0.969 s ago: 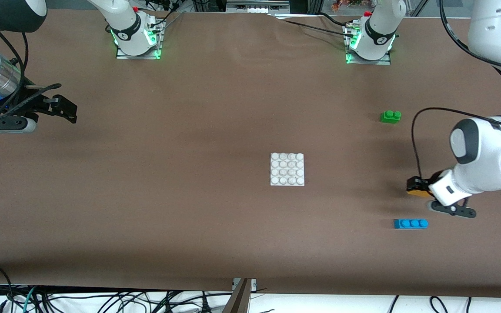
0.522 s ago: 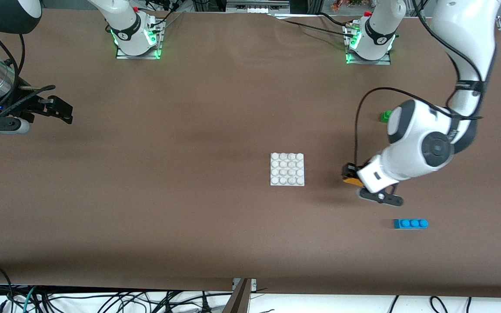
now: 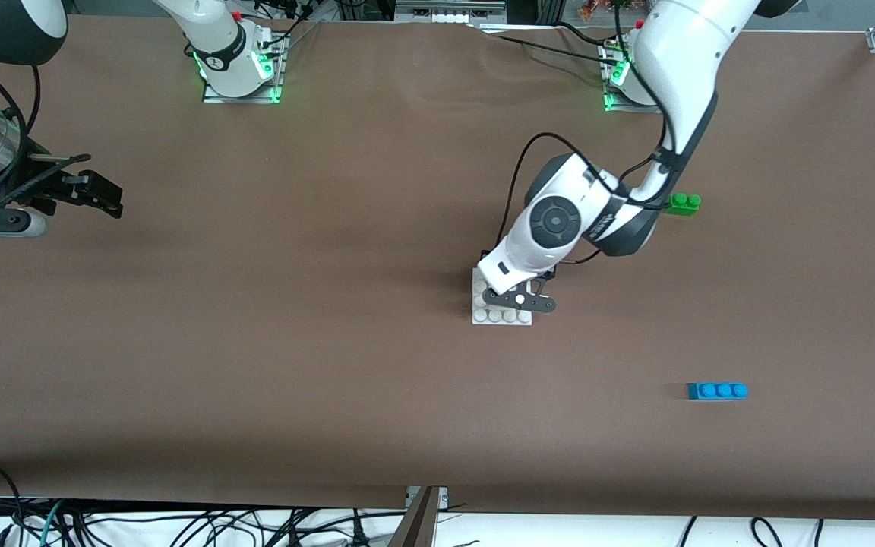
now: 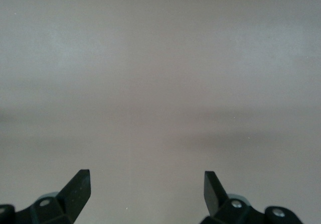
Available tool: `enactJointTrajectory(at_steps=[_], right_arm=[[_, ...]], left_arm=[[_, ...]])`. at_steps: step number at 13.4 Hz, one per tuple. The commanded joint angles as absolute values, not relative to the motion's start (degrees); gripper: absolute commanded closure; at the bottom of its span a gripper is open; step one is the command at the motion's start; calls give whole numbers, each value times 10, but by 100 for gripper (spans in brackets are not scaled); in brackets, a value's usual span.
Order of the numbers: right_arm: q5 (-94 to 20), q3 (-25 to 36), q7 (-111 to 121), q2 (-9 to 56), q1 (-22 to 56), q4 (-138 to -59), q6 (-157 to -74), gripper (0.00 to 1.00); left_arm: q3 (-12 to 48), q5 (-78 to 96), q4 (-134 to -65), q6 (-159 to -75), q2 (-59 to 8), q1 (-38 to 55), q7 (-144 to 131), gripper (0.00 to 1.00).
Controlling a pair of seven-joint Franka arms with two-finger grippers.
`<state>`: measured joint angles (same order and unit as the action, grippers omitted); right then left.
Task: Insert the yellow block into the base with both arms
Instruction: 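Carry the yellow brick with the left gripper over the base plate, then press the yellow brick down onto the base plate studs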
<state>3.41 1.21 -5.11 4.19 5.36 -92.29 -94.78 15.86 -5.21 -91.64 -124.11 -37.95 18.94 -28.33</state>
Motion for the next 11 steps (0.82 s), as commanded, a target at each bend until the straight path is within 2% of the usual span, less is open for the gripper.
enactJointTrajectory(at_steps=[1,11], right_arm=[[36,10,-41,47,49,-909,-935,0],[36,10,-41,48,49,-909,-935,0]], left_arm=[[151,-84,-900,-1266,-407,190,-308,80],[149,-103,-904,-1287,-432,208,-318,80]])
